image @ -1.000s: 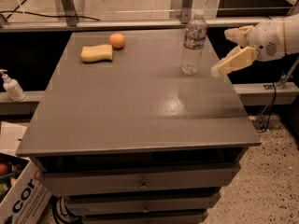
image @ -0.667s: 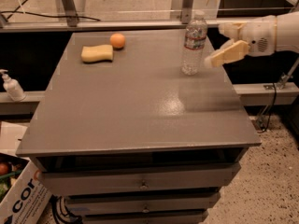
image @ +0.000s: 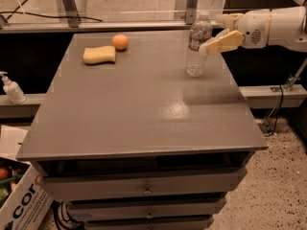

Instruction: Knock water bottle over

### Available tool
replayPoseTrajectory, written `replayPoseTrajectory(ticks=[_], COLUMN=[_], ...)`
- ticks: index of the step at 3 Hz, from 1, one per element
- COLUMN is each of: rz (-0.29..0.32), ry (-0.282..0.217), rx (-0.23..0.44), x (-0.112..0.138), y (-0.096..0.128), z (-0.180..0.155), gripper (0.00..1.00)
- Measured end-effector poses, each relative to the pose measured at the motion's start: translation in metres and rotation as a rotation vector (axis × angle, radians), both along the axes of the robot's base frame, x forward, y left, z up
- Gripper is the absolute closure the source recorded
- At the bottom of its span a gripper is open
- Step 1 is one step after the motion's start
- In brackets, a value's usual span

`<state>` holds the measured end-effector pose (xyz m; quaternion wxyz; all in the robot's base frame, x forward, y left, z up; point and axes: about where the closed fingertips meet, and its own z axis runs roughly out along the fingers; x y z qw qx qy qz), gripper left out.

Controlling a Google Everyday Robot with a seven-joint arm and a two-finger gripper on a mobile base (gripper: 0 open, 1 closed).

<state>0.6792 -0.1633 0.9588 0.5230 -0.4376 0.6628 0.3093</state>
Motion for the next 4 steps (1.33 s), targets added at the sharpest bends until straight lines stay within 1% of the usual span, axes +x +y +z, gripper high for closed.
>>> replayPoseTrajectory(ticks=[1, 2, 3, 4], rz=[0.032, 0.074, 0.116, 0.176], ry=[-0.002, 0.006, 0.027, 0.047], rx=[0.024, 0.036, 0.057, 0.079], x=[0.006, -0.004, -0.029, -0.062], y=[0.019, 0.03, 0.031, 0.032], z=[-0.001, -0.004, -0.003, 0.0], gripper=[0.0, 0.0, 0.0, 0.0])
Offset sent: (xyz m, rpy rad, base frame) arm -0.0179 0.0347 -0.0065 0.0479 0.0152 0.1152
